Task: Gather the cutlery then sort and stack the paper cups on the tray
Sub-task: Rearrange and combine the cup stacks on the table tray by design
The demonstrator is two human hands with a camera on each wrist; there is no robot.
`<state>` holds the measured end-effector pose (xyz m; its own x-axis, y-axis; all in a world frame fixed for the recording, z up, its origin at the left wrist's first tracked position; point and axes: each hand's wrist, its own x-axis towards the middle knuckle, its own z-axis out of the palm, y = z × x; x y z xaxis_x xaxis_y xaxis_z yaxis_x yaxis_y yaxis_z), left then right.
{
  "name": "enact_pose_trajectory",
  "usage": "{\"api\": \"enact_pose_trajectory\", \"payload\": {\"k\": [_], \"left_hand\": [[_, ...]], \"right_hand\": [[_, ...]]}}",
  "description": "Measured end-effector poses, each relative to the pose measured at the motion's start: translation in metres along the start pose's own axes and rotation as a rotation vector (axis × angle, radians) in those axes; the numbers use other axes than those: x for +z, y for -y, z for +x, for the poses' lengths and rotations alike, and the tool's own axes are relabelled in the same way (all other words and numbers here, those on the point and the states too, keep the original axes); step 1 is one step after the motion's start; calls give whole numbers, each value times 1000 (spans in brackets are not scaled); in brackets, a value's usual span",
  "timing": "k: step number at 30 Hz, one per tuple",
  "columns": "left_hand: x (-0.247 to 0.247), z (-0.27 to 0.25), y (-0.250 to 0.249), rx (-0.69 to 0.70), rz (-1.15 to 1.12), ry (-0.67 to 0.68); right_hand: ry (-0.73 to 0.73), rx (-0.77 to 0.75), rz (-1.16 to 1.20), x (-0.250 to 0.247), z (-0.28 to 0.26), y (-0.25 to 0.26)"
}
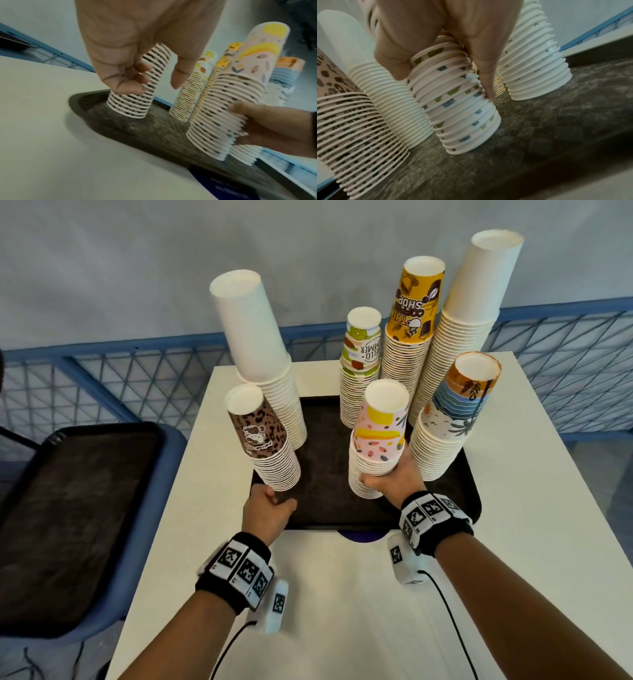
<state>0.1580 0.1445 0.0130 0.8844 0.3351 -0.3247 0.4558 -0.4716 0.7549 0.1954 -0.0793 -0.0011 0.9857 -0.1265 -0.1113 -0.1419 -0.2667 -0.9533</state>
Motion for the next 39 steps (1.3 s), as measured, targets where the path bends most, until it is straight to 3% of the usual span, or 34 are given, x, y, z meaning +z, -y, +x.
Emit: {"api": "enact_pose_trajectory", "payload": {"k": [3, 5, 10, 15, 22, 23, 25, 28, 34, 39], "left_hand": [[-15, 15, 3, -36, -120, -102], [-24, 28, -3, -33, -224, -91], [-28, 52, -10, 187, -259, 153], [-4, 57, -11, 205, -319, 114], [11, 46, -24, 269, -280, 341], [6, 46, -25, 230, -324, 329], [-7, 54, -28, 142, -380, 174], [-24, 82, -33, 134, -273, -33], [-15, 122, -58, 255, -225, 38], [-3, 120, -66, 198, -184, -39]], "right_hand": [[-2, 22, -3, 5, 1, -1], [3, 35, -3, 9, 3, 2], [12, 42, 6, 25, 14, 10], [4, 17, 65, 37, 27, 15], [-75, 15, 33, 38, 34, 8], [-75, 14, 22, 37, 33, 7], [-70, 6, -6, 35, 31, 5], [-56, 8, -53, 35, 29, 0], [-69, 3, -79, 36, 32, -4], [-80, 13, -75, 37, 32, -5]]}}
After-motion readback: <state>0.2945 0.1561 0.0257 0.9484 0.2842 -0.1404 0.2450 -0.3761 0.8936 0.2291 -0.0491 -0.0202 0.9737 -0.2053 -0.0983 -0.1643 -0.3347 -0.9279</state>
